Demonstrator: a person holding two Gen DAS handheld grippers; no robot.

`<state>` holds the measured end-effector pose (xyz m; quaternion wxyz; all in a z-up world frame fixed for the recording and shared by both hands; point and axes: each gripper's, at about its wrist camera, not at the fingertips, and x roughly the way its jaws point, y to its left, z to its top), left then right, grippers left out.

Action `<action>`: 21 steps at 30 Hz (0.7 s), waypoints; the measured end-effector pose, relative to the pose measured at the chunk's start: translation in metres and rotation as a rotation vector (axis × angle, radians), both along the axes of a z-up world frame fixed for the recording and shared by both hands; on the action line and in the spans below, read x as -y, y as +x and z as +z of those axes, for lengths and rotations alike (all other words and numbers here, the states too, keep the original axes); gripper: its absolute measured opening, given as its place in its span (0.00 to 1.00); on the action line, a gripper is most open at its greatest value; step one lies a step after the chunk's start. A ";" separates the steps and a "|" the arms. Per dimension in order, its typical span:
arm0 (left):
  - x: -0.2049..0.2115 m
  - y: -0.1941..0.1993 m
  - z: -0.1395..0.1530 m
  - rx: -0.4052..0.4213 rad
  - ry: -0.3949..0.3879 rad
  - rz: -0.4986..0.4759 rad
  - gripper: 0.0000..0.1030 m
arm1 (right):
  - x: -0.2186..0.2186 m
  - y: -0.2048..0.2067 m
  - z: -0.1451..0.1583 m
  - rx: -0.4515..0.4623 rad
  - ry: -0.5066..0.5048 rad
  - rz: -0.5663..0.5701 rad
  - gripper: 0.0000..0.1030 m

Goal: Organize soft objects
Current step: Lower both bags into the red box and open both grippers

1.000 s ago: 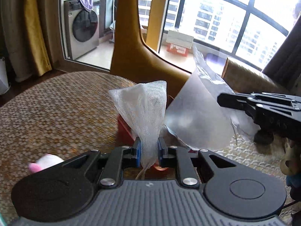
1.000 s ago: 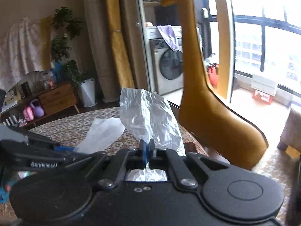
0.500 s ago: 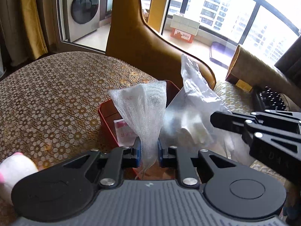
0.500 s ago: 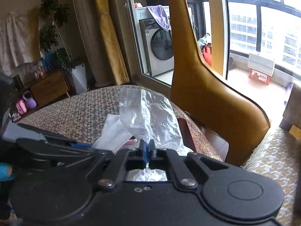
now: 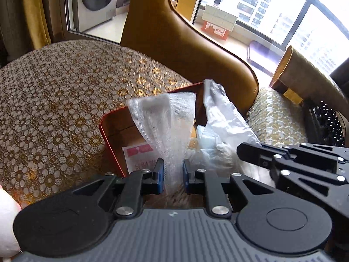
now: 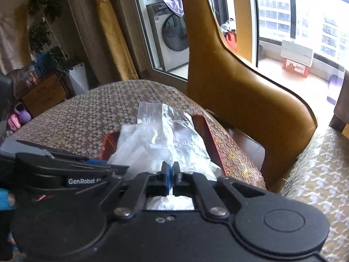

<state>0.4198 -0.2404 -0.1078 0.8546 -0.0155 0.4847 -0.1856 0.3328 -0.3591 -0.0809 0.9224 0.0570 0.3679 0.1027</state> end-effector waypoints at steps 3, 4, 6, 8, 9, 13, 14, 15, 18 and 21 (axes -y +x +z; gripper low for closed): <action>-0.003 0.001 -0.005 -0.010 -0.017 0.000 0.16 | -0.004 0.004 -0.009 -0.019 -0.004 0.001 0.05; -0.005 0.001 -0.006 -0.013 -0.023 -0.001 0.17 | -0.005 0.004 -0.011 -0.025 -0.006 0.004 0.07; -0.008 0.002 -0.007 -0.011 -0.033 -0.009 0.17 | -0.007 0.005 -0.015 -0.033 -0.011 0.000 0.11; -0.011 -0.002 -0.006 0.001 -0.021 -0.014 0.18 | -0.005 0.007 -0.017 -0.038 -0.001 0.000 0.13; -0.013 -0.004 -0.006 0.007 -0.013 -0.018 0.19 | -0.004 0.007 -0.017 -0.039 0.003 -0.004 0.14; -0.021 -0.014 -0.004 0.015 -0.021 -0.036 0.20 | -0.003 0.009 -0.020 -0.057 0.013 -0.006 0.16; -0.023 -0.015 -0.004 0.010 -0.029 -0.037 0.21 | -0.003 0.010 -0.022 -0.064 0.015 -0.006 0.16; -0.026 -0.016 -0.004 0.005 -0.036 -0.037 0.21 | -0.003 0.011 -0.024 -0.072 0.015 -0.009 0.17; -0.031 -0.021 -0.003 0.007 -0.048 -0.034 0.21 | -0.003 0.013 -0.029 -0.090 0.021 -0.010 0.19; -0.032 -0.021 -0.001 -0.002 -0.073 -0.038 0.34 | -0.001 0.013 -0.027 -0.091 0.053 -0.011 0.32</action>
